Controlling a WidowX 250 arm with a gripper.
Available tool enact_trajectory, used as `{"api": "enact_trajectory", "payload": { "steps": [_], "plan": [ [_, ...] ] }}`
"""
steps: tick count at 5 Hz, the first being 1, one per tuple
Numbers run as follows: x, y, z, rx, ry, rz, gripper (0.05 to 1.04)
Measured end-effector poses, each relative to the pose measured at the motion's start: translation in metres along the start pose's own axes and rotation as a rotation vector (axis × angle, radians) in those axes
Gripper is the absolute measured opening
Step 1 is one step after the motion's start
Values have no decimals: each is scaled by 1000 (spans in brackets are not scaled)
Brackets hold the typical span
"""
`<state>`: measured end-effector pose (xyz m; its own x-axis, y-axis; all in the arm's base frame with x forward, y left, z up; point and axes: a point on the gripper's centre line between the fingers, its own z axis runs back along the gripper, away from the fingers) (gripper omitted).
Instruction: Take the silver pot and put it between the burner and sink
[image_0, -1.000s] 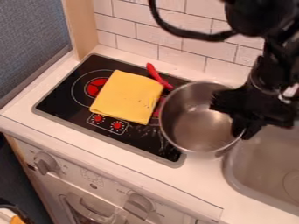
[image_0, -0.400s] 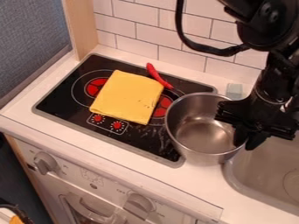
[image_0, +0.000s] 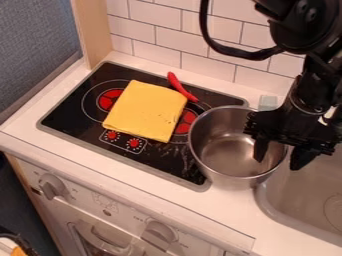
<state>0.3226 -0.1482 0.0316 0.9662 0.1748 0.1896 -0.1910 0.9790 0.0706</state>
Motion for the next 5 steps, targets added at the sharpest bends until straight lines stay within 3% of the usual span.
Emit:
{"api": "enact_trajectory", "payload": {
  "steps": [1,2,5],
  "plan": [
    [-1,0,2,-11,-6,-6,1012],
    [0,0,5,-18,-16,-7,1008],
    [7,5,68,-159,-157,25,1001]
  ]
}}
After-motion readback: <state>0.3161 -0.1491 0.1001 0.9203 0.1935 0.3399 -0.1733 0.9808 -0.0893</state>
